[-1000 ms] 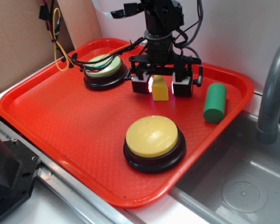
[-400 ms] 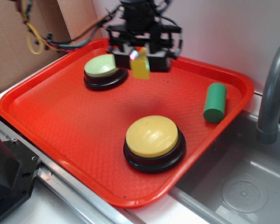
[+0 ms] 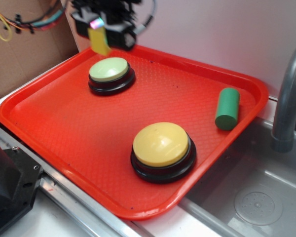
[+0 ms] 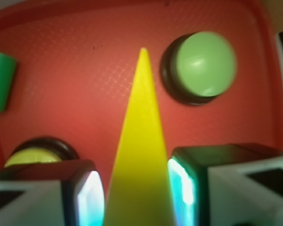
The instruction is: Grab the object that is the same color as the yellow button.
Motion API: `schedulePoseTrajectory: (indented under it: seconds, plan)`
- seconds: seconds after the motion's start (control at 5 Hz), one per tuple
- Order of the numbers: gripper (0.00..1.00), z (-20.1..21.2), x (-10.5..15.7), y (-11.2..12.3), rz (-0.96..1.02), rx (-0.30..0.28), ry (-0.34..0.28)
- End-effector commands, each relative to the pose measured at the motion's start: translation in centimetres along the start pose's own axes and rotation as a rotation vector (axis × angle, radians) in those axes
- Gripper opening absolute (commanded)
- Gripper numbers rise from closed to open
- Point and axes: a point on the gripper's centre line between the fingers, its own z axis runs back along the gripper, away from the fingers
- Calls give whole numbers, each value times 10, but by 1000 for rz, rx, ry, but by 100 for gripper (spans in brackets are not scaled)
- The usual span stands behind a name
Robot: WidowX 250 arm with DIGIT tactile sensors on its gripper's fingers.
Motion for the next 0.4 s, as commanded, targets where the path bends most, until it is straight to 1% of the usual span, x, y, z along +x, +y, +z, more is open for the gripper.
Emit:
schedulePoseTrajectory:
  seconds: [0.0,0.2]
  plan:
    - [0,21,-34,39,45,-66,-62]
    - [0,10,-36,53,129,-42,-38]
